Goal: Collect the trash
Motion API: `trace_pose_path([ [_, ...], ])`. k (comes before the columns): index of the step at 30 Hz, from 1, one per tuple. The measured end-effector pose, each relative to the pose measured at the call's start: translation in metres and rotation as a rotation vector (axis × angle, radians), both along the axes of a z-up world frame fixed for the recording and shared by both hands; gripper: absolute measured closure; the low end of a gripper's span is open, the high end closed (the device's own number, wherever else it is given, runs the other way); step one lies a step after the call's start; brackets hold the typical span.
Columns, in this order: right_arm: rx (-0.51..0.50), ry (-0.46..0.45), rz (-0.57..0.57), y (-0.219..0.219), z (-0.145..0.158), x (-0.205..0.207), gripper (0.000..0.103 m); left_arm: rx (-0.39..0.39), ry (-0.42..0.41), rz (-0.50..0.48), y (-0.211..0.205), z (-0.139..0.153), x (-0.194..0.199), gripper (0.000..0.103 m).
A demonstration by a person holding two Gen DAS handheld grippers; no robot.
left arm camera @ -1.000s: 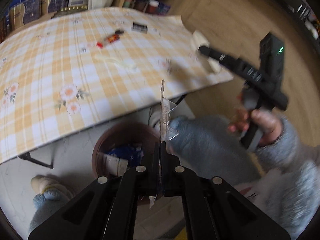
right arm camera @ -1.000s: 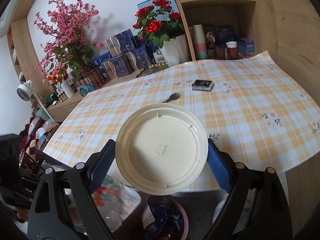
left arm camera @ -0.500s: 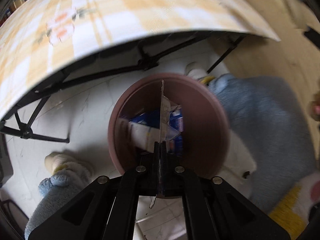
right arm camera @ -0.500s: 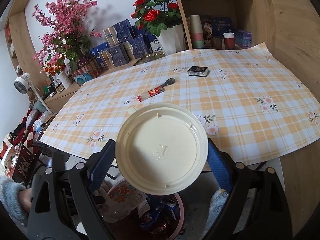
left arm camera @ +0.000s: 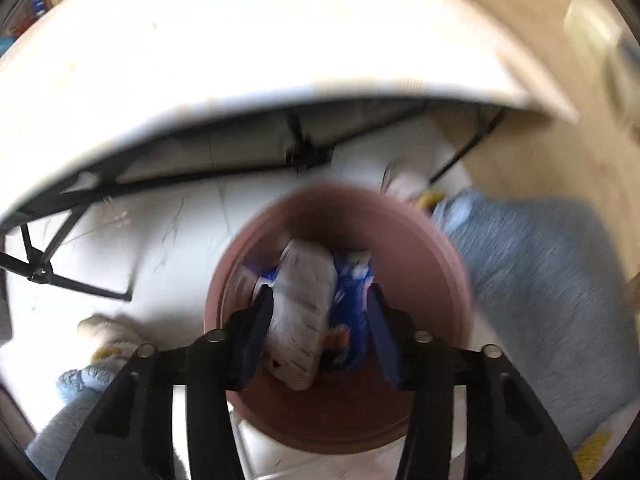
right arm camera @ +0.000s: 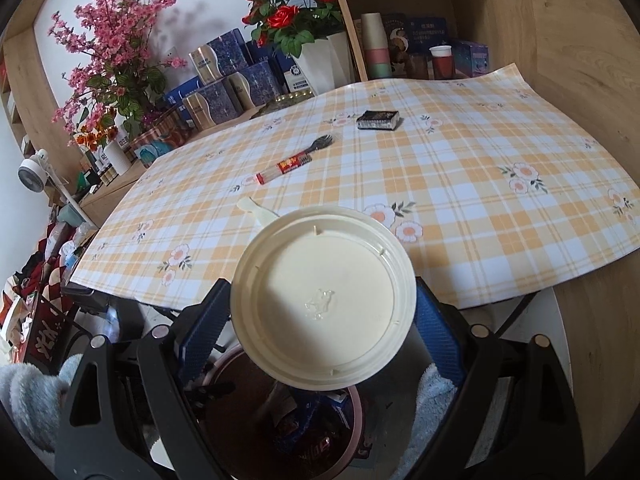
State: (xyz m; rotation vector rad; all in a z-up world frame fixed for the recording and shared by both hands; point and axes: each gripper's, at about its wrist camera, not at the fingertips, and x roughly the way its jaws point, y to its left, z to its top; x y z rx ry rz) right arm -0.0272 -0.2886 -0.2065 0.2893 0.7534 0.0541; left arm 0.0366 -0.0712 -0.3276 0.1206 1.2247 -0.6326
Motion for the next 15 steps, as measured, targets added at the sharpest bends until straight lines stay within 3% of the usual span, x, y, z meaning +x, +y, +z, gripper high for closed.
trace_pose_path([
  [2,-0.008,0.009,0.009,0.003,-0.004,-0.001,0.016,-0.045,-0.043,0.028,0.009,0.020,0.000,0.039],
  [5,-0.005,0.027,0.027,0.010,-0.013,-0.003,0.016,-0.083,-0.175,0.057,0.025,0.057,-0.008,0.018],
  [7,-0.003,0.038,0.043,0.016,-0.019,-0.003,0.016,-0.095,-0.263,0.075,0.039,0.081,-0.017,0.011],
  [10,-0.010,0.055,0.081,0.030,-0.026,-0.002,0.016,-0.096,-0.353,0.099,0.054,0.106,-0.028,0.007],
  [15,-0.059,0.074,0.174,0.062,-0.041,-0.001,0.016,-0.058,-0.505,0.143,0.078,0.125,-0.054,0.006],
])
